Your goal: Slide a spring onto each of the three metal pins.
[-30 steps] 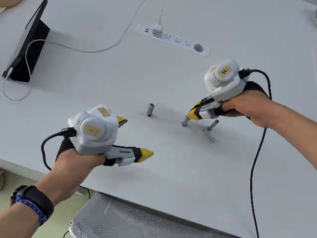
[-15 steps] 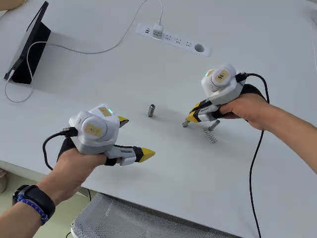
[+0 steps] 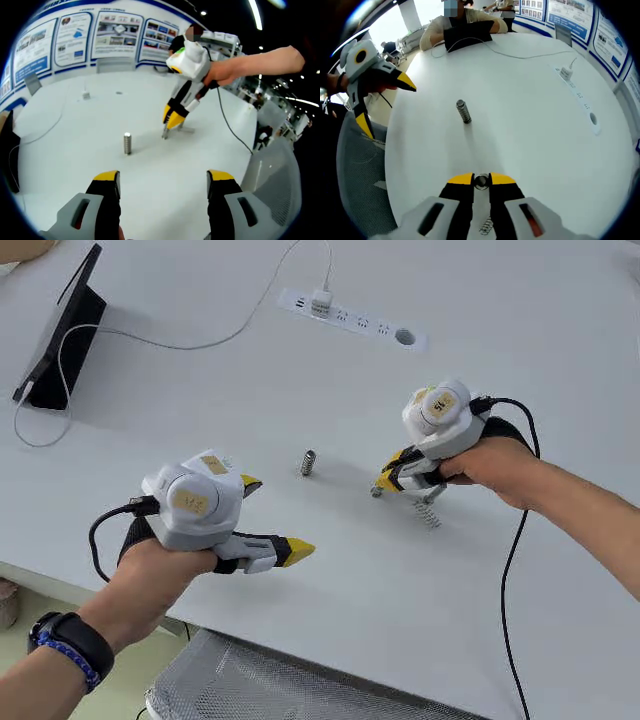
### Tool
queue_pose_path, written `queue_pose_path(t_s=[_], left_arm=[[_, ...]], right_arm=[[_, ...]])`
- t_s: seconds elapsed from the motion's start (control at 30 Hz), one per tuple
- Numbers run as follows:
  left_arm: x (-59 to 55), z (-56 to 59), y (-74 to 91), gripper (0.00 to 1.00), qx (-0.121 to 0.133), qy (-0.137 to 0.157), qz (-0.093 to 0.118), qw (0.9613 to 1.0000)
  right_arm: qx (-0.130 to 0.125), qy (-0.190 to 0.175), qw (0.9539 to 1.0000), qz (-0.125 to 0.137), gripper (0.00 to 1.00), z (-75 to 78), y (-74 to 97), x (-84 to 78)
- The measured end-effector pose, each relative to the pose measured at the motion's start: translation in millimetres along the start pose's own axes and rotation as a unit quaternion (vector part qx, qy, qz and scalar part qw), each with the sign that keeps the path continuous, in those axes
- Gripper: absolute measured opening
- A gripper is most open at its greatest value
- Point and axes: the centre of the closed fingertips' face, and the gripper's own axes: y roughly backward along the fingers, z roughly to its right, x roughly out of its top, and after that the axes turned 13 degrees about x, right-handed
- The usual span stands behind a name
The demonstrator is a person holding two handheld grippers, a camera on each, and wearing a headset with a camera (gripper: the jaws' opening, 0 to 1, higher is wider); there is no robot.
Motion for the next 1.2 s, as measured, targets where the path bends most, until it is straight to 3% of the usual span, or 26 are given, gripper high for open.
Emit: queue_pose_path(t_s=[0.77, 1.07, 1.2], left_arm=[[-1.1, -3.4, 3.1, 0.71, 0.004, 0.003, -0.003, 1.0], [-2.8, -0.2, 3.9, 0.7, 0.001, 0.003, -0.006, 1.0], [-4.6, 3.6, 4.8, 0.7, -0.001, 0.003, -0.007, 1.0]], right_arm=[[-0.007, 0.006, 0.9999, -0.01, 0.13, 4.1, -19.1, -5.4], [-0.004, 0.008, 0.9999, -0.006, 0.2, -5.3, -12.6, -6.2], [-0.011, 0.001, 0.9999, 0.011, 0.22, -3.0, -5.4, -6.8]])
